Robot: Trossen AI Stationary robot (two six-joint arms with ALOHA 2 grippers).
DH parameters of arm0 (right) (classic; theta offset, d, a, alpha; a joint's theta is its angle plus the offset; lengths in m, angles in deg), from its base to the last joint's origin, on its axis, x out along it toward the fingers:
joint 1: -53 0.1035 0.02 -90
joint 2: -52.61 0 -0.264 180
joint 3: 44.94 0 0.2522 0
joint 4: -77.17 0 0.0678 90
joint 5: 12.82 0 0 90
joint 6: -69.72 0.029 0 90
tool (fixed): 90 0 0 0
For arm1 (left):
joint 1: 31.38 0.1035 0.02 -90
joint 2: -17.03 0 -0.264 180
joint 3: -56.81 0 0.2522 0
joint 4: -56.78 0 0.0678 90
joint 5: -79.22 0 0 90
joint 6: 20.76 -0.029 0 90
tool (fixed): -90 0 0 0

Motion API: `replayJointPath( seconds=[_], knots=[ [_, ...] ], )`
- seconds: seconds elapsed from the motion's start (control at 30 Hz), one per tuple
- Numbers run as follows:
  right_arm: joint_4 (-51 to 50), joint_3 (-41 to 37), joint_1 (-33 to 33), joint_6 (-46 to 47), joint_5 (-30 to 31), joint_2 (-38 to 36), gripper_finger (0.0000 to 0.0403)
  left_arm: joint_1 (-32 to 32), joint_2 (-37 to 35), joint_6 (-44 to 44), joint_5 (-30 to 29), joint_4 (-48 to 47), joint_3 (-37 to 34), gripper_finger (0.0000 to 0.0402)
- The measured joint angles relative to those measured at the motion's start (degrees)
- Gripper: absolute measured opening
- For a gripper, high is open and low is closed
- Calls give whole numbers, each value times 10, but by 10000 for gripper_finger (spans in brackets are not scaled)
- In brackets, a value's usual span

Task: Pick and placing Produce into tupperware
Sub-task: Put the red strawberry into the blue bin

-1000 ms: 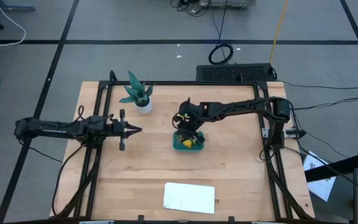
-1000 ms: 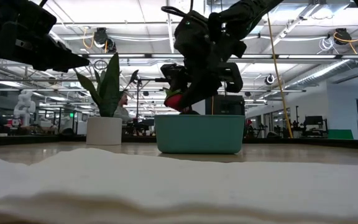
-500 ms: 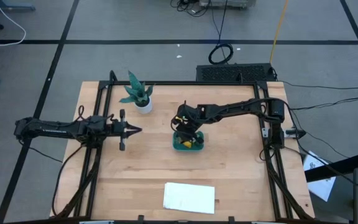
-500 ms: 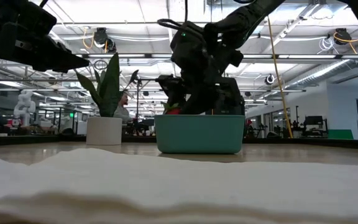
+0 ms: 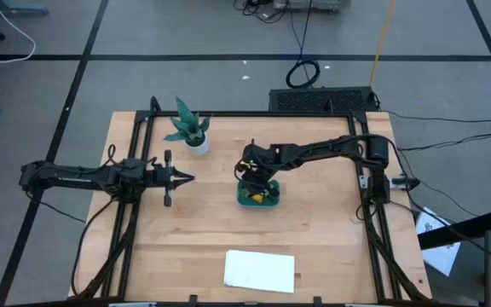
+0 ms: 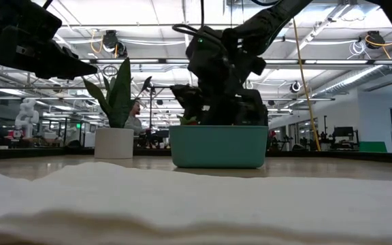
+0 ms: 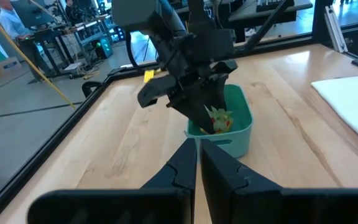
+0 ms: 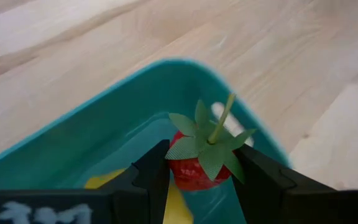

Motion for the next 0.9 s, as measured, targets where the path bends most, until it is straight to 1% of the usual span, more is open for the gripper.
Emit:
replayJointPath(
  seconds=[0.13,0.9],
  knots=[
    [11,0,3,-5,-1,4,142,0,0,0,0,0,0,26],
    [5,0,3,-4,0,10,142,0,0,-1,0,0,0,26]
  ],
)
